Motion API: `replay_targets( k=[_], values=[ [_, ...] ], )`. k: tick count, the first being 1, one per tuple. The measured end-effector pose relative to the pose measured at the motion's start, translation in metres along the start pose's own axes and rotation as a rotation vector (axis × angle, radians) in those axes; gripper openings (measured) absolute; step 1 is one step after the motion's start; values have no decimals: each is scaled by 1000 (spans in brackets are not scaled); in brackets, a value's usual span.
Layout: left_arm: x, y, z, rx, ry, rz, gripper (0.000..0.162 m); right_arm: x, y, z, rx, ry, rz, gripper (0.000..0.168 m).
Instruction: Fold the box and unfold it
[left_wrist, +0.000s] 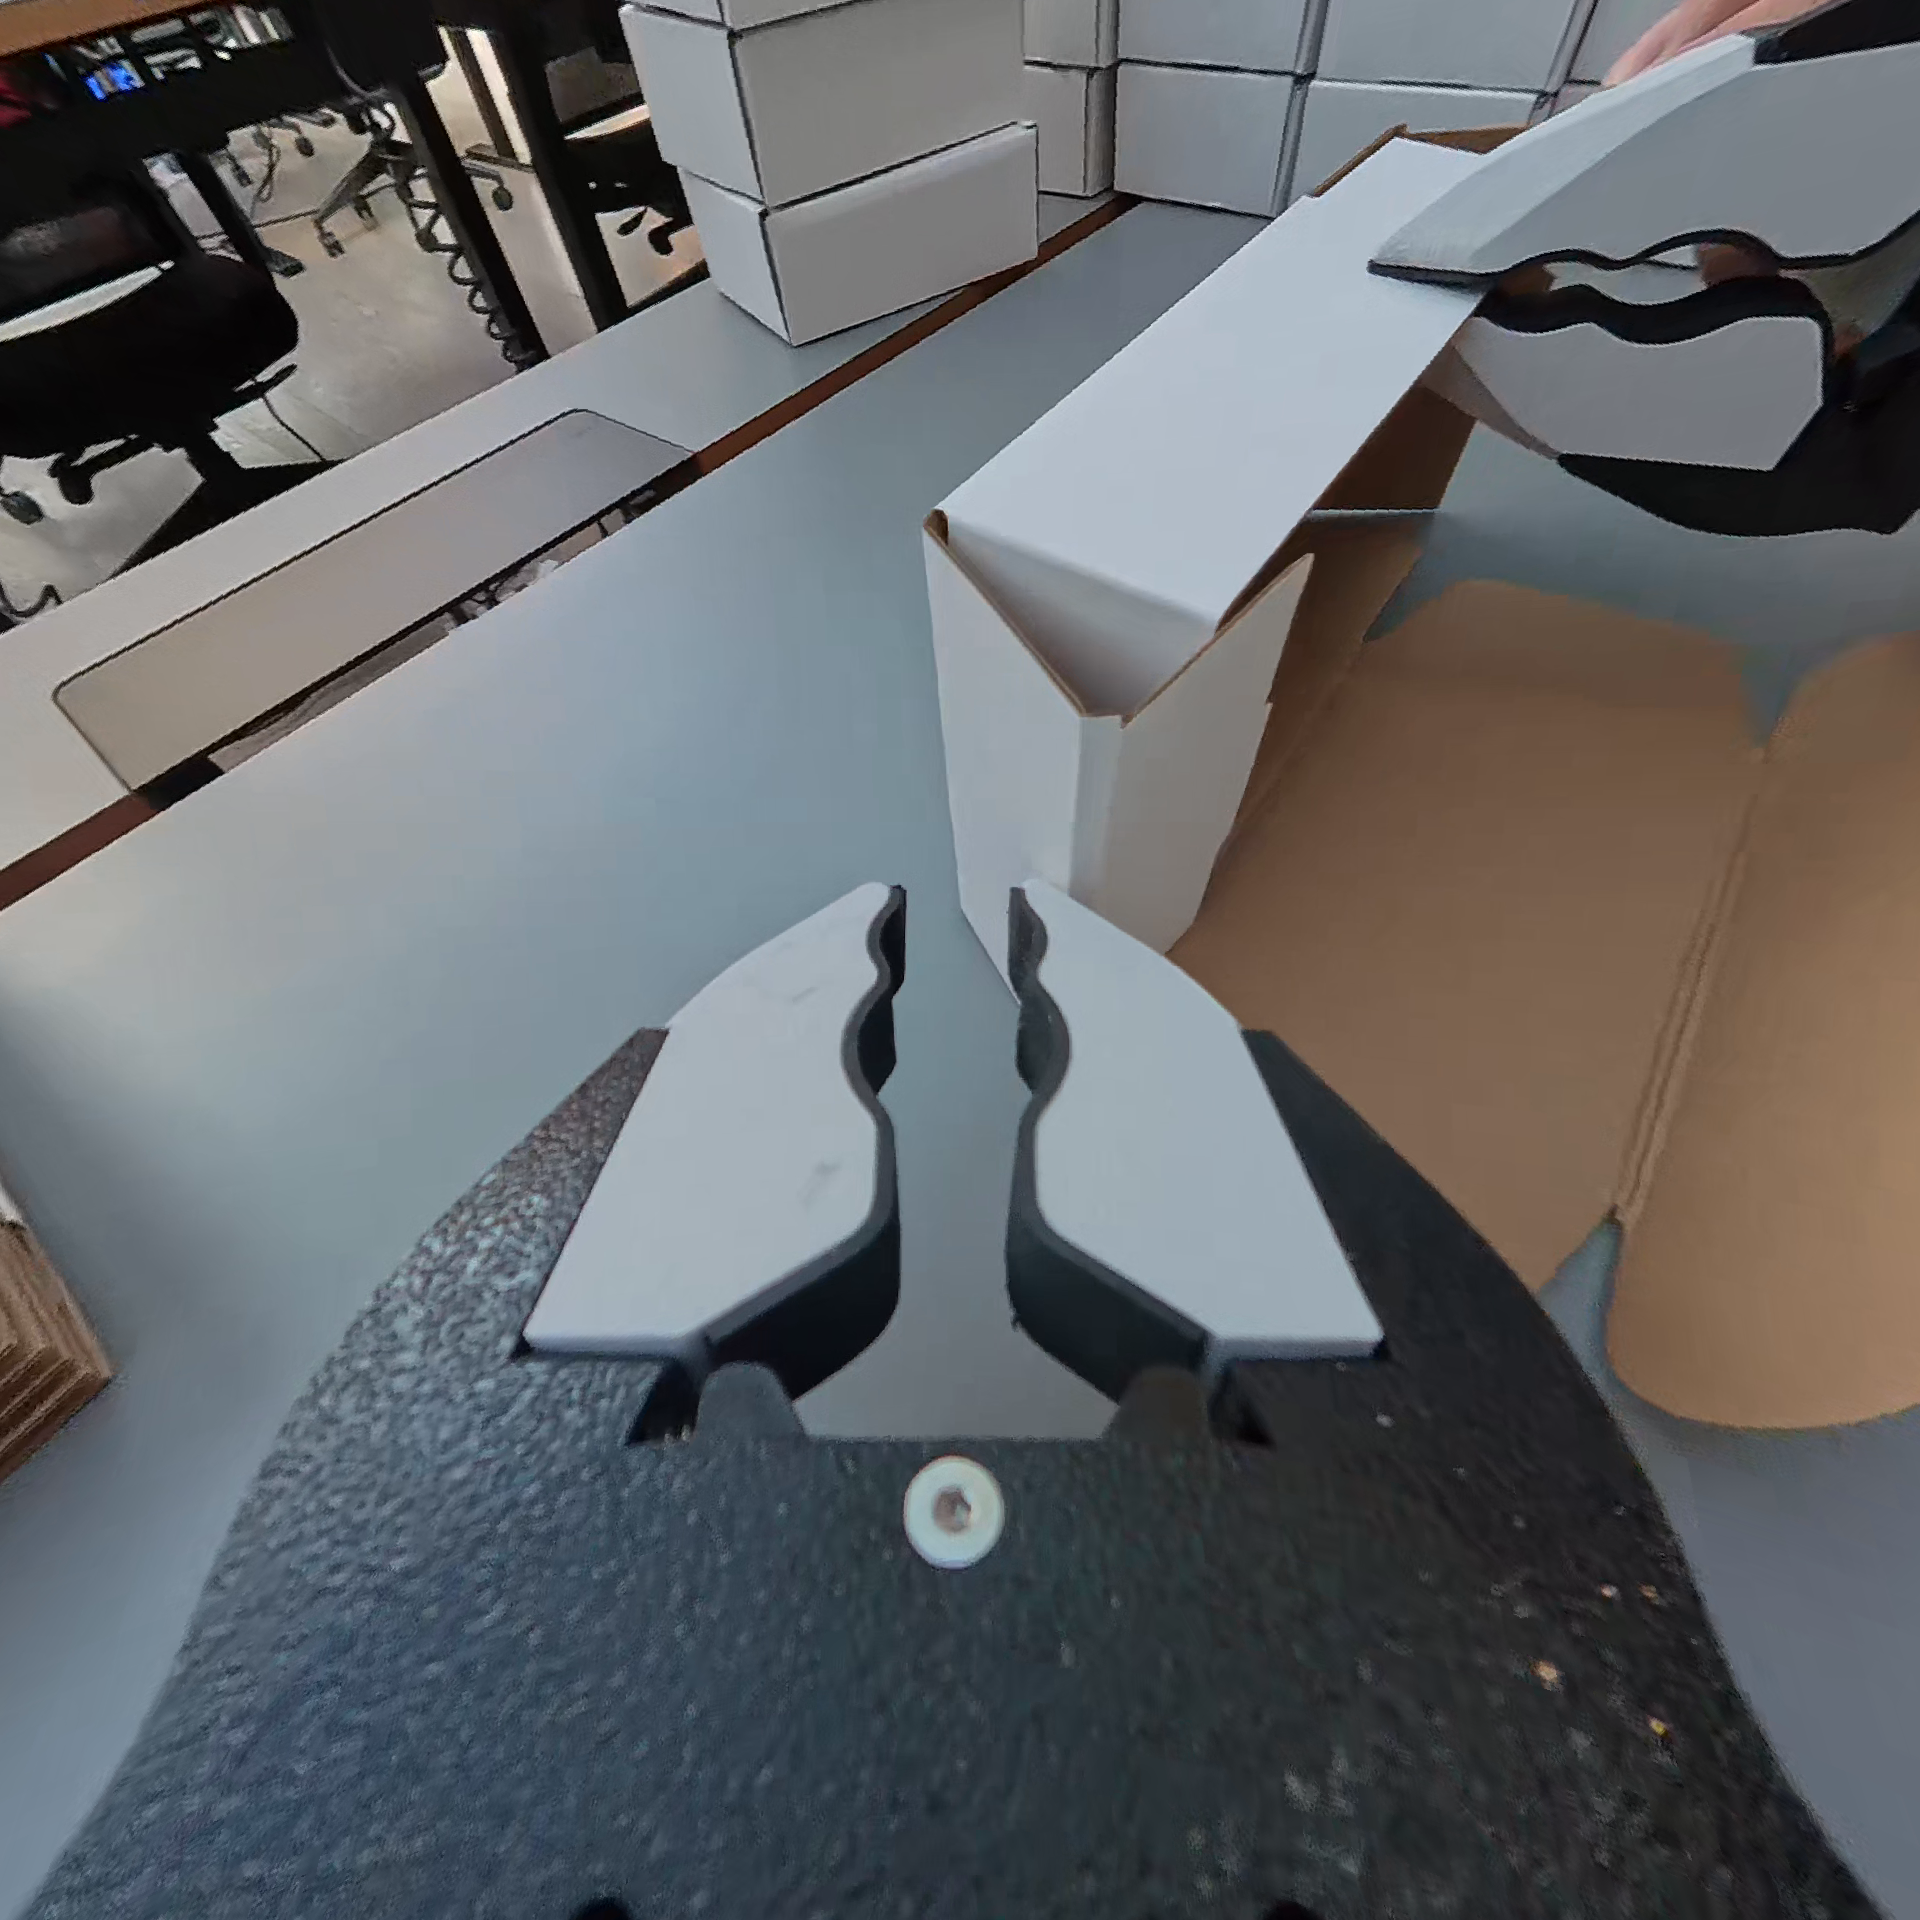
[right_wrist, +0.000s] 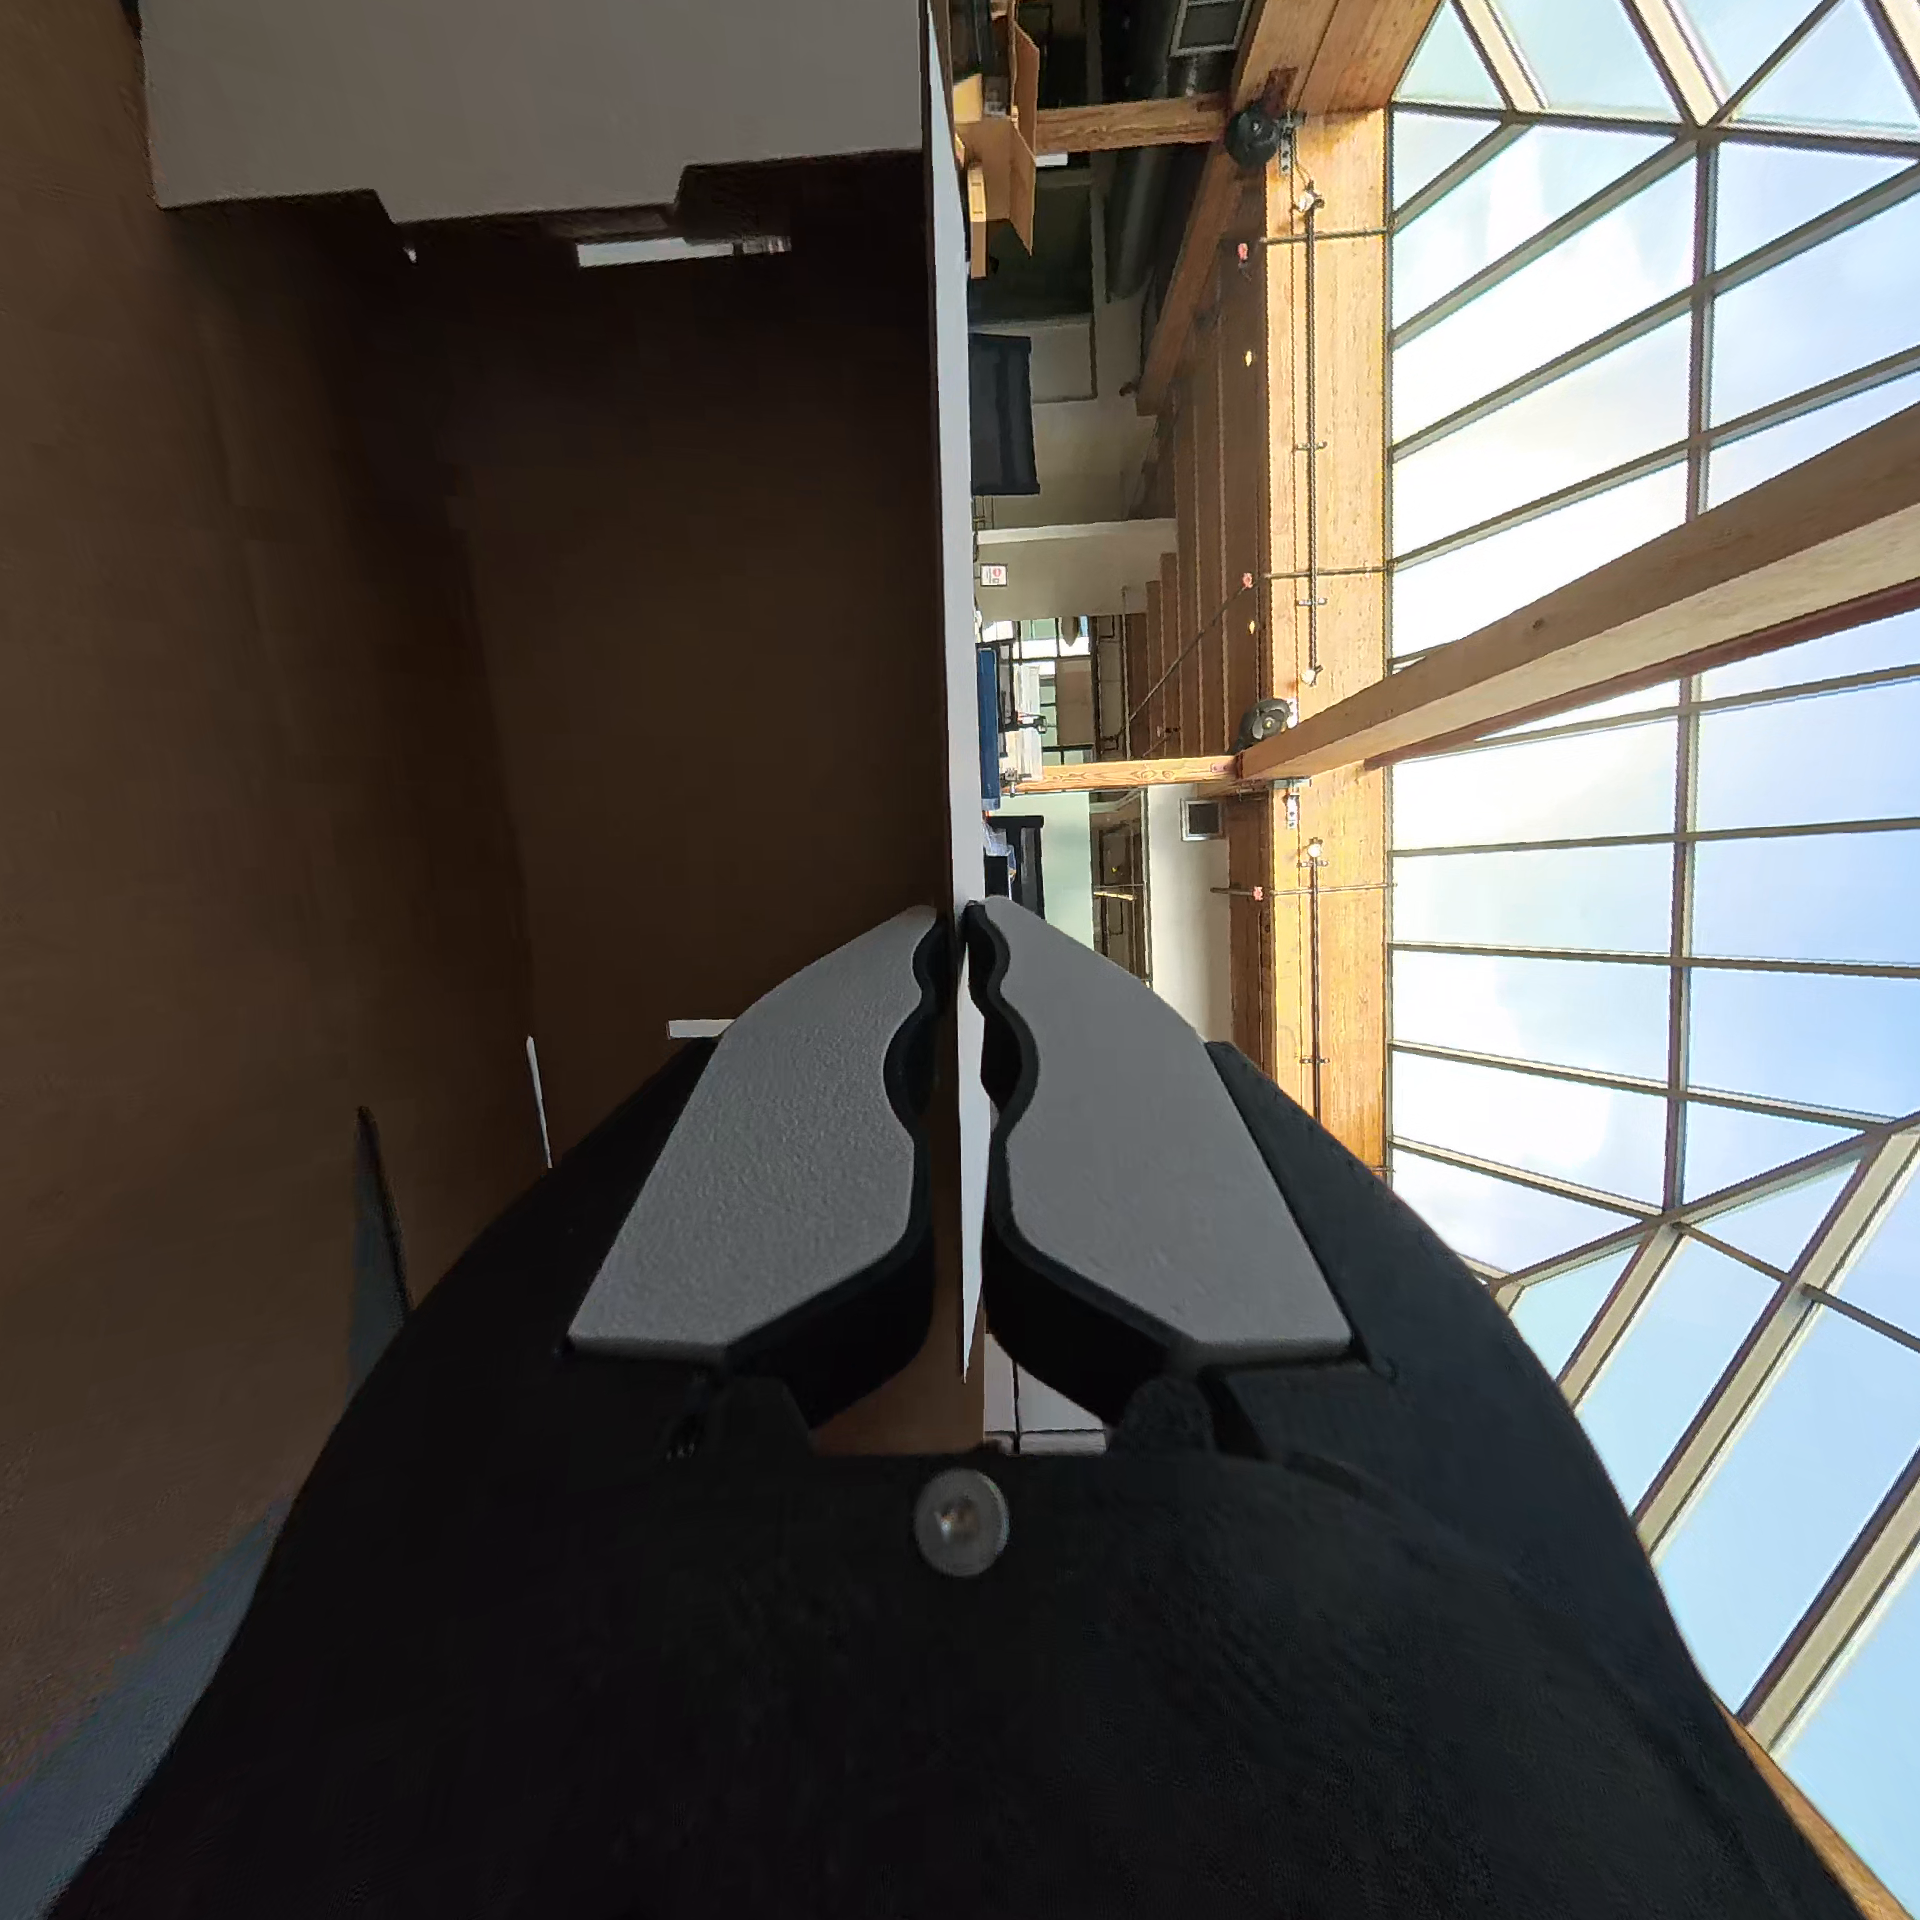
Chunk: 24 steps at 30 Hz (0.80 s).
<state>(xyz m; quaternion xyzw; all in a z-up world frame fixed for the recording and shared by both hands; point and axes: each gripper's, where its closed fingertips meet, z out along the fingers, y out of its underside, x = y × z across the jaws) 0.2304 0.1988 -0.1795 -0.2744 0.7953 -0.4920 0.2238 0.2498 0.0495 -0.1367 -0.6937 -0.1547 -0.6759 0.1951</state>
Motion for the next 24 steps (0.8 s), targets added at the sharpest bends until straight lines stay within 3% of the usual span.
replay_targets(
  k=[3,7,9,11,18,24],
  values=[
    [7,1,-3,32,102,-41,24,-1,0,-3,15,-8,-3,3],
    [16,2,-6,47,165,-3,18,1,1,-3,14,-29,-9,2],
    [19,2,-10,55,203,-9,28,2,1,-1,22,-55,11,2],
    [20,-3,-12,83,219,-26,27,2,1,0,30,-72,19,2],
    [35,-9,-6,59,184,91,19,2,3,3,8,-124,71,3],
    [38,-16,11,5,4,150,21,1,2,6,-30,-184,127,4]
  ],
)
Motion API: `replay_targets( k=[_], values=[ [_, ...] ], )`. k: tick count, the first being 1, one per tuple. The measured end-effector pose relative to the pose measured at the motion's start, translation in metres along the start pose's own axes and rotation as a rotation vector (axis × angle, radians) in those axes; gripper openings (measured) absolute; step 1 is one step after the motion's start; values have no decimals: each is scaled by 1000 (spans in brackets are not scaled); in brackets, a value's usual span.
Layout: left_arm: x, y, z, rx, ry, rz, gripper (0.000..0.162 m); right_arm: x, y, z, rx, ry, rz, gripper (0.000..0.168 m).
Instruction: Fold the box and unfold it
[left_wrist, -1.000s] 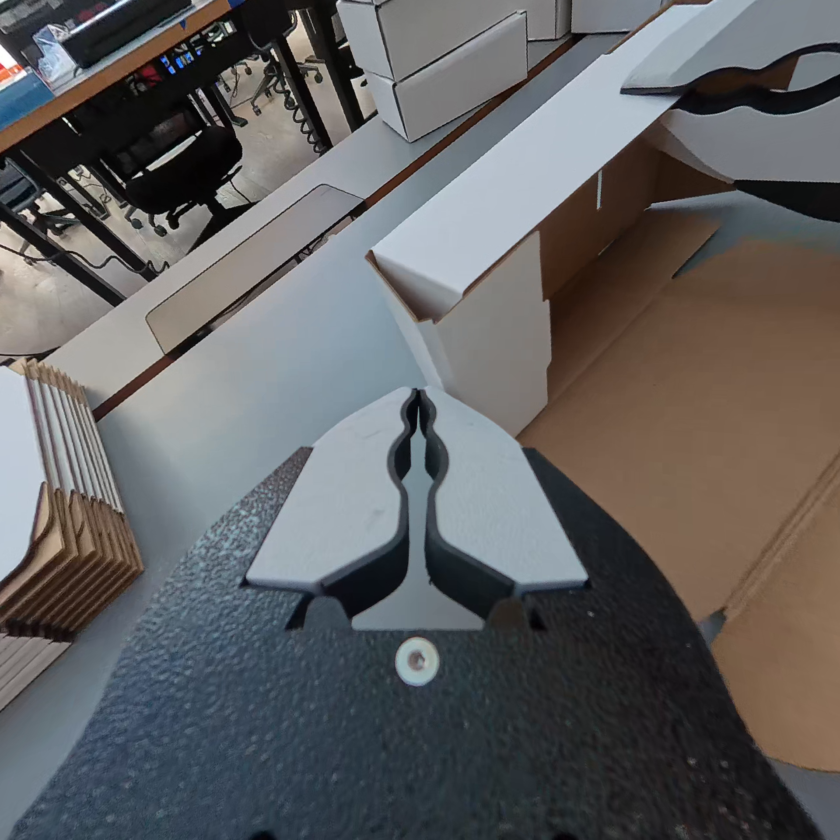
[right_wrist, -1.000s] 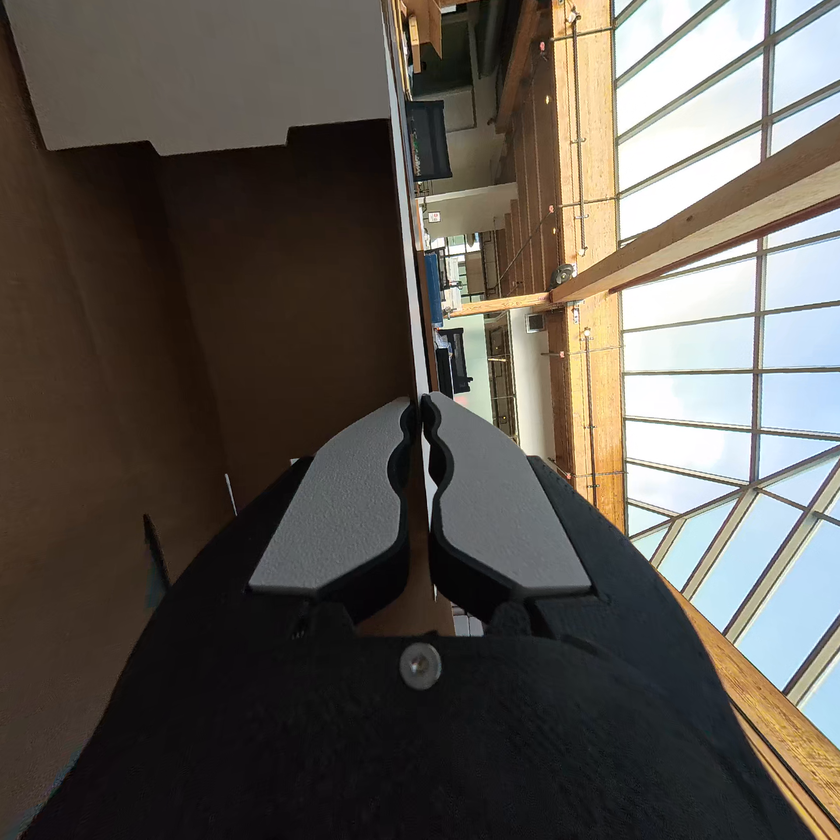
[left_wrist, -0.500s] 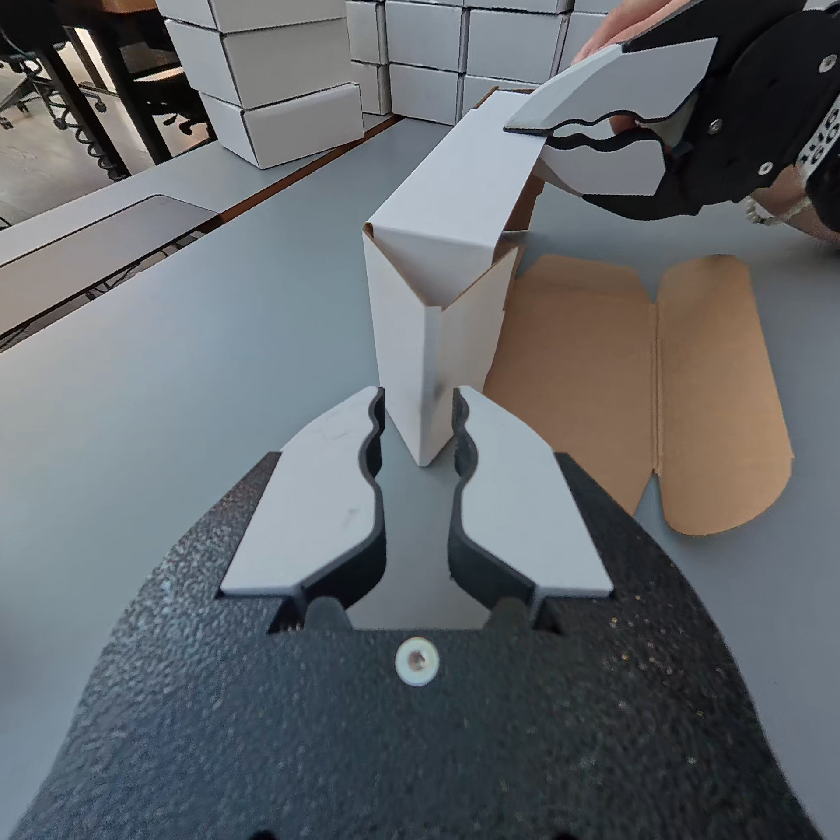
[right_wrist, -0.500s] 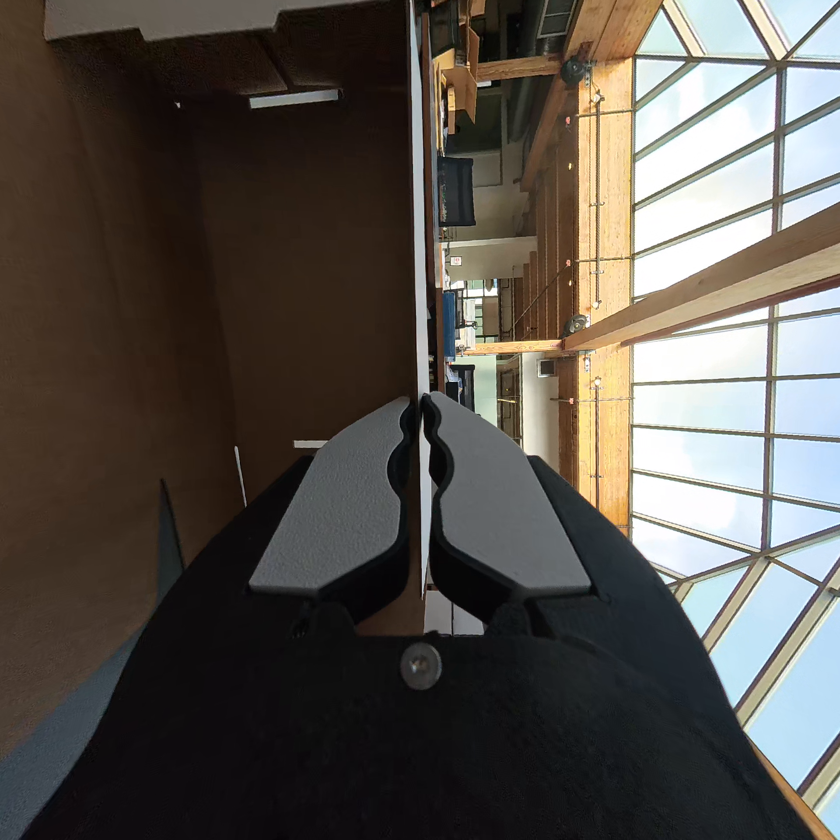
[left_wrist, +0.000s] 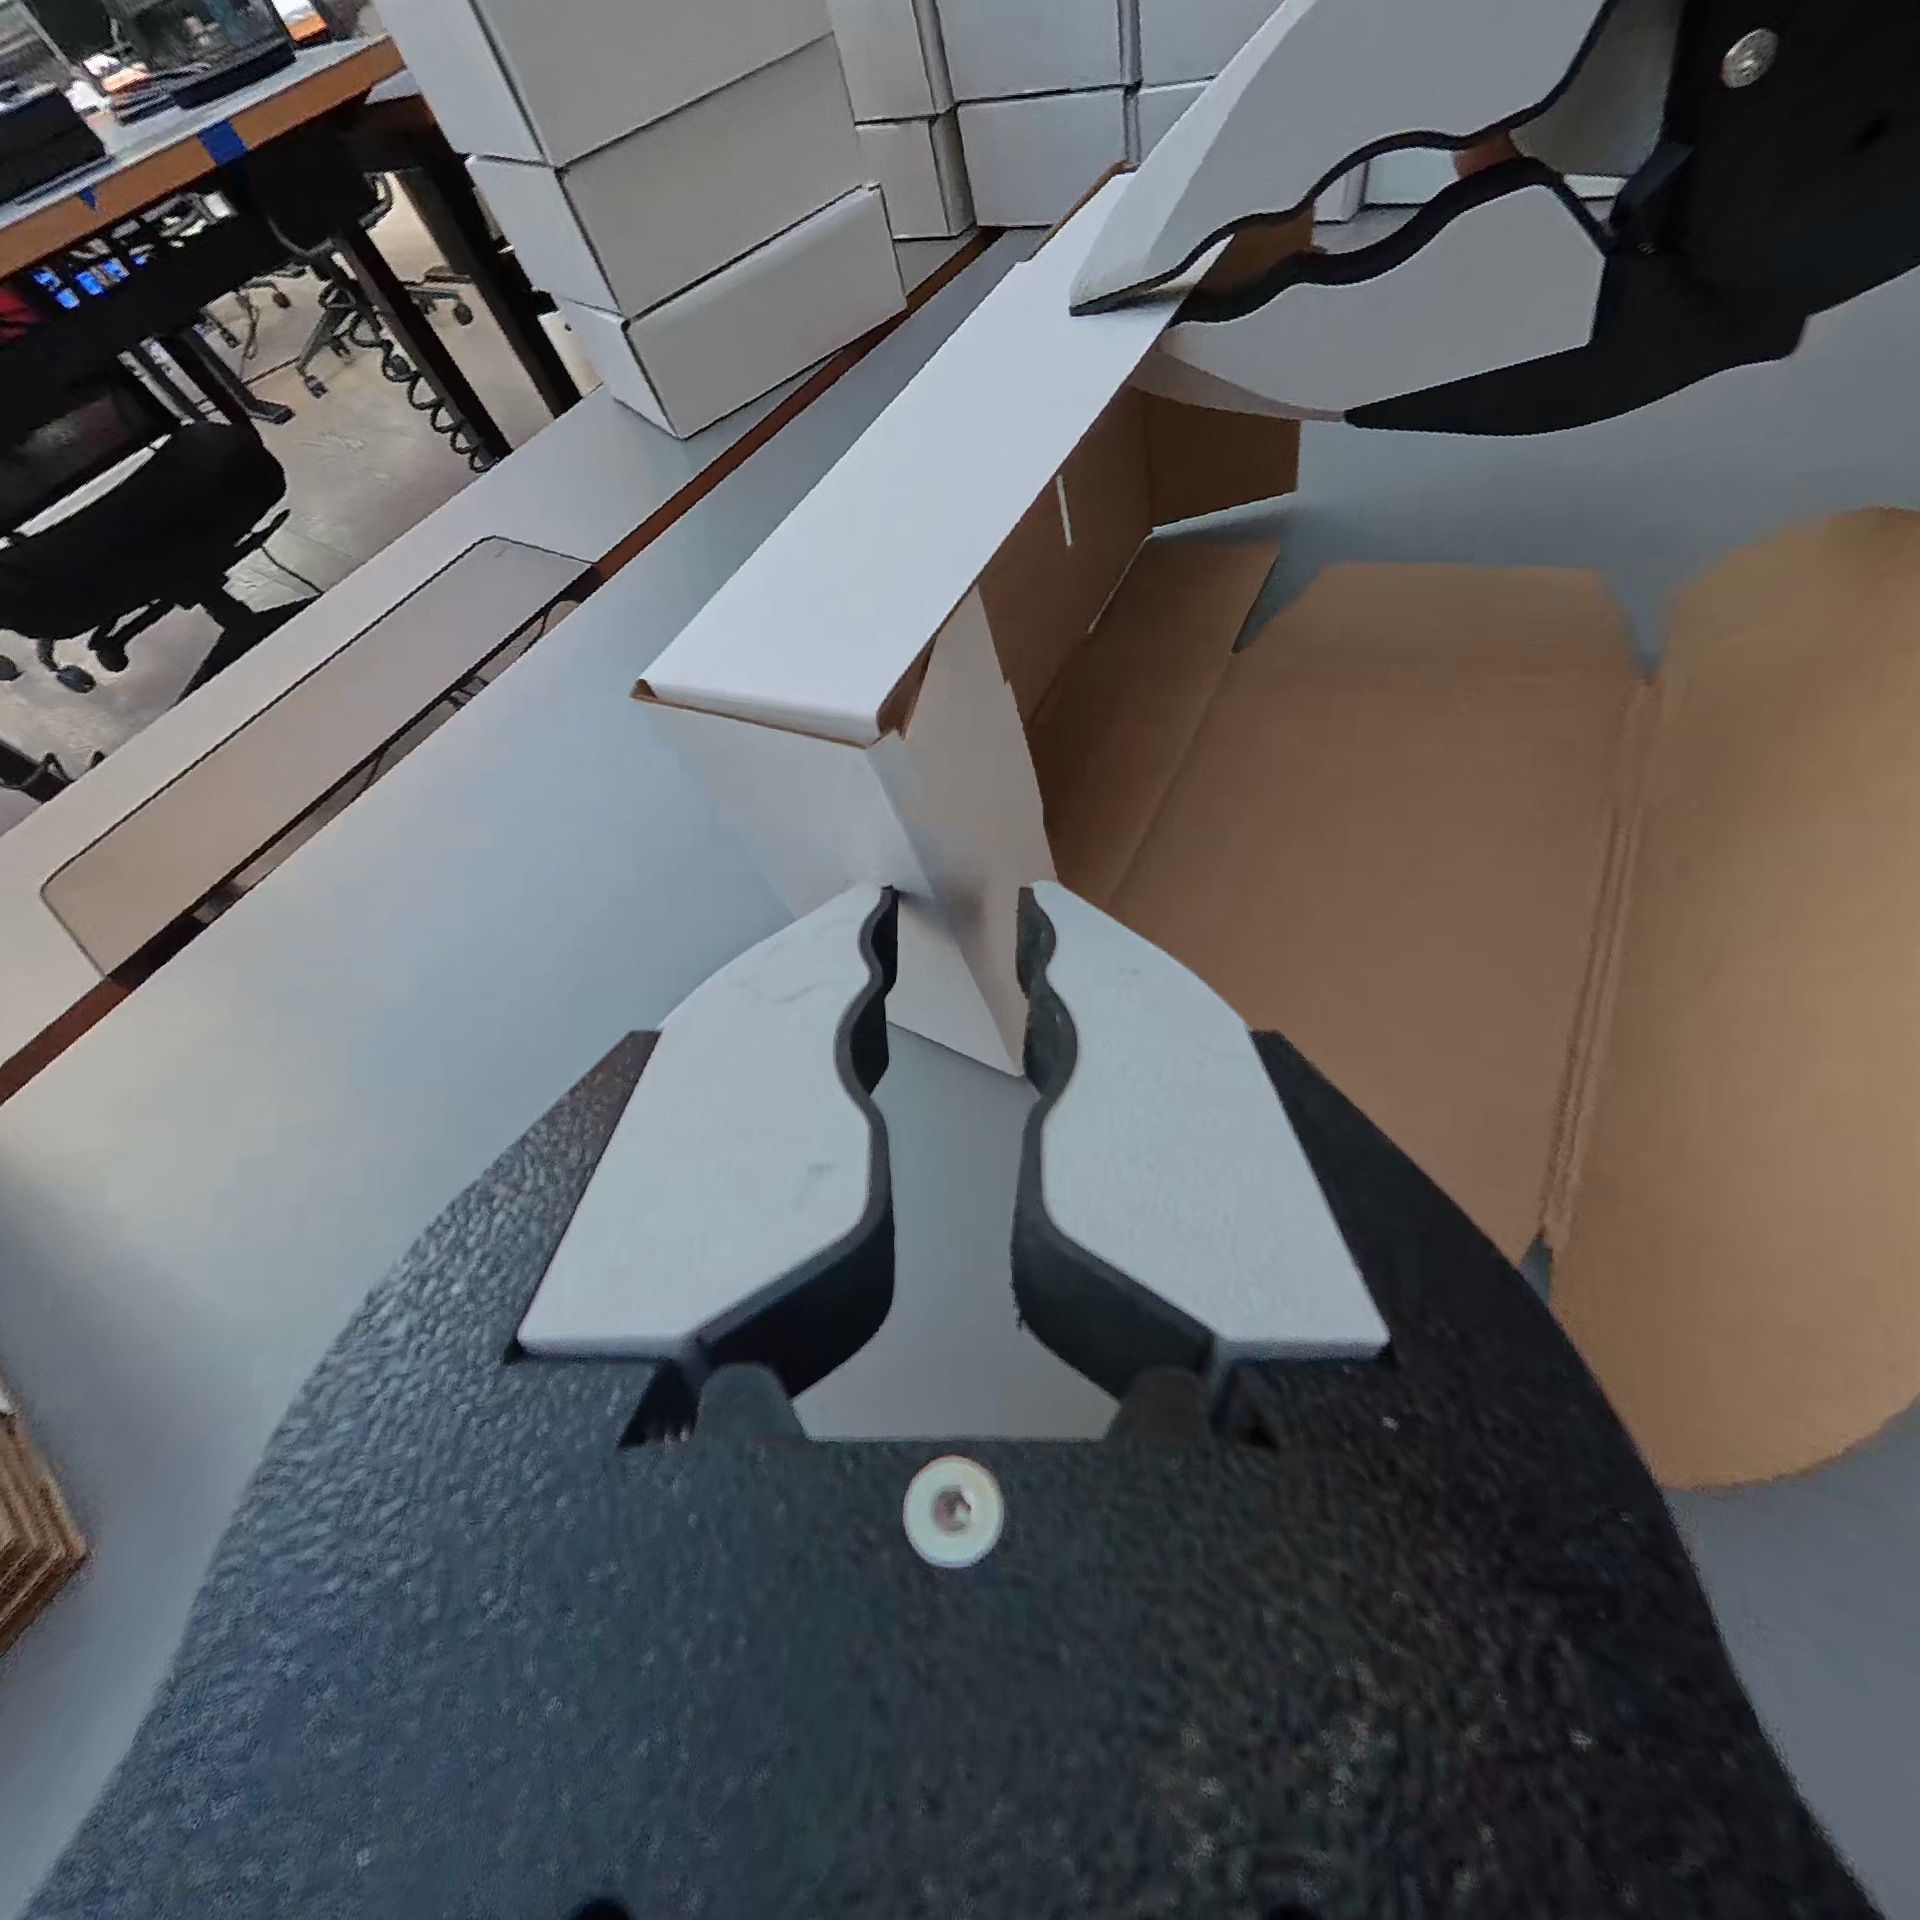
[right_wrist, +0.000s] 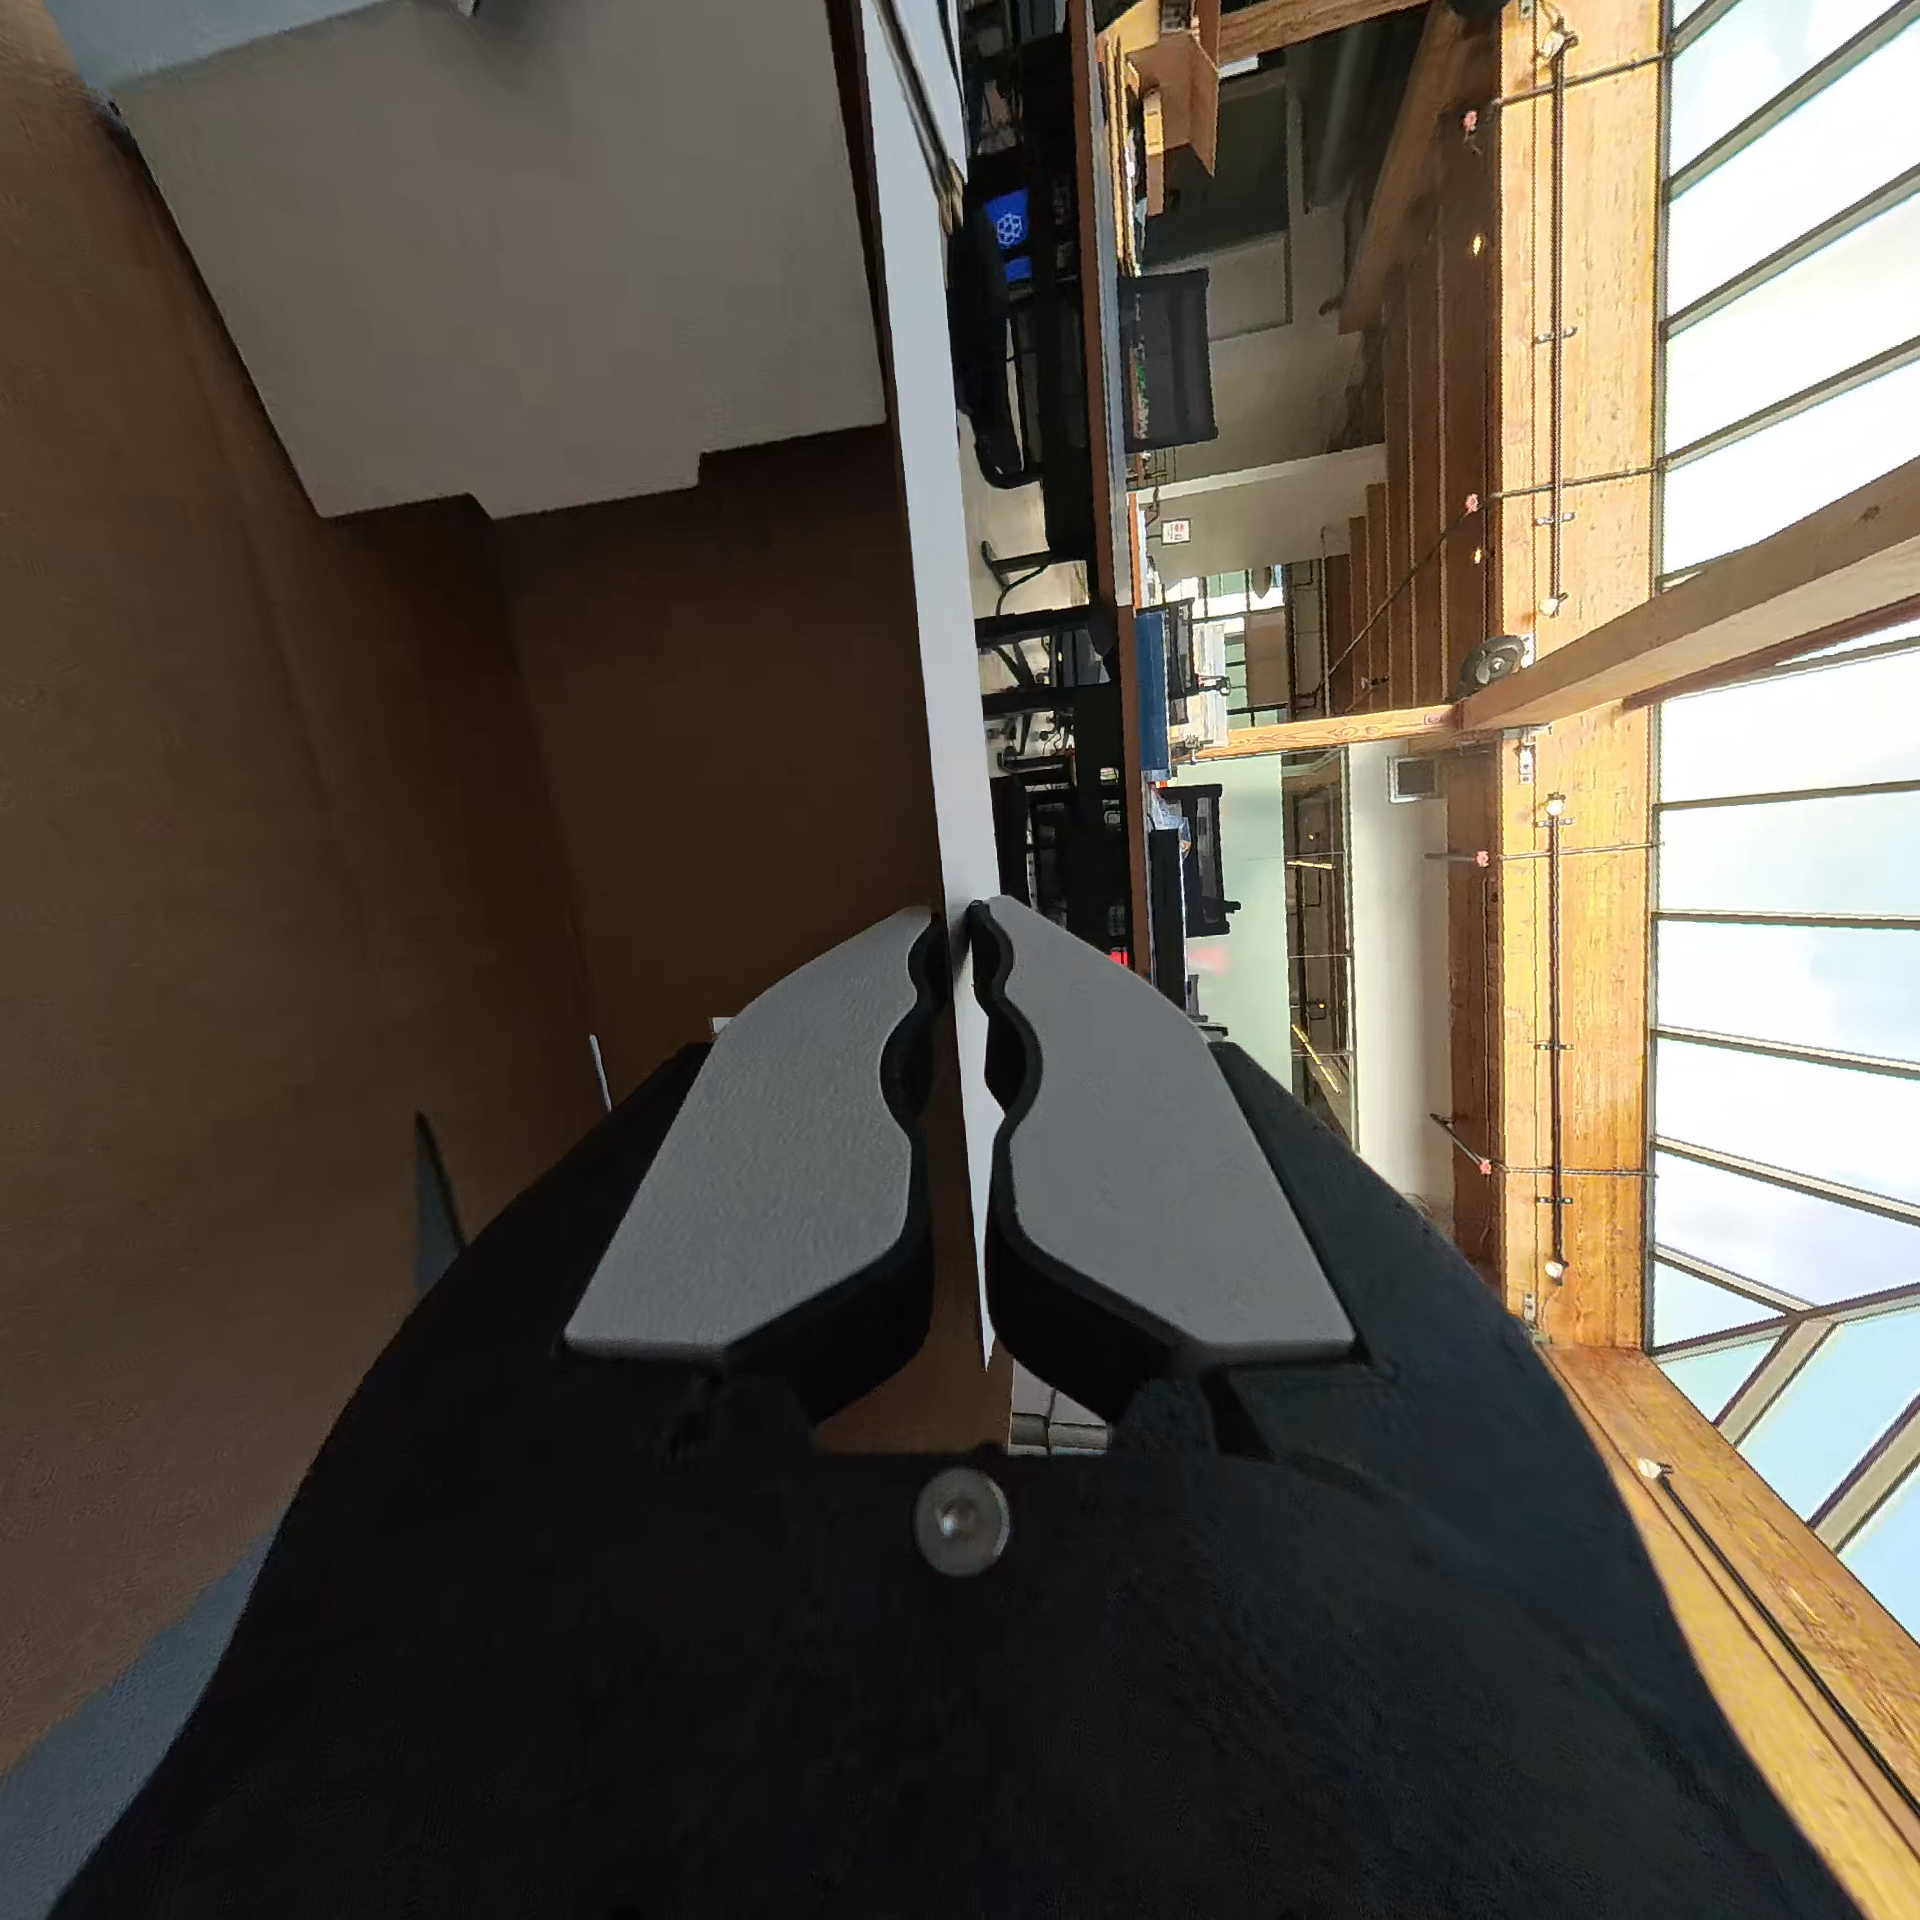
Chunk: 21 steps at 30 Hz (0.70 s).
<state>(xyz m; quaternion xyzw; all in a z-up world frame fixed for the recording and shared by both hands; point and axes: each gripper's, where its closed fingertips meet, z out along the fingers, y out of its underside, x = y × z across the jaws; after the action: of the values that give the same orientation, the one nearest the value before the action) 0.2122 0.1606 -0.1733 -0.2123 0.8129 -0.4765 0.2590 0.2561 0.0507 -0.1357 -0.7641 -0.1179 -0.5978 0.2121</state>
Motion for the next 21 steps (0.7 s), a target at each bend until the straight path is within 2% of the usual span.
replay_targets(
  k=[5,8,11,14,17,19,21],
  values=[
    [-21,4,12,-78,-173,-71,40,-1,0,3,28,-49,12,5],
    [-25,3,20,-86,-190,-61,40,-2,-1,3,43,-62,22,7],
    [-28,1,25,-95,-215,-140,39,-3,-4,2,55,-80,56,7],
    [-28,2,27,-153,-283,-103,41,-3,-5,1,57,-98,88,8],
    [-28,3,28,-206,-317,-96,43,-1,-8,-1,110,-163,237,9],
    [-25,1,30,-196,-292,-165,41,1,-5,2,123,-210,317,9],
    [-30,-1,30,-191,-306,-280,34,2,-3,4,113,-227,291,9]
  ],
)
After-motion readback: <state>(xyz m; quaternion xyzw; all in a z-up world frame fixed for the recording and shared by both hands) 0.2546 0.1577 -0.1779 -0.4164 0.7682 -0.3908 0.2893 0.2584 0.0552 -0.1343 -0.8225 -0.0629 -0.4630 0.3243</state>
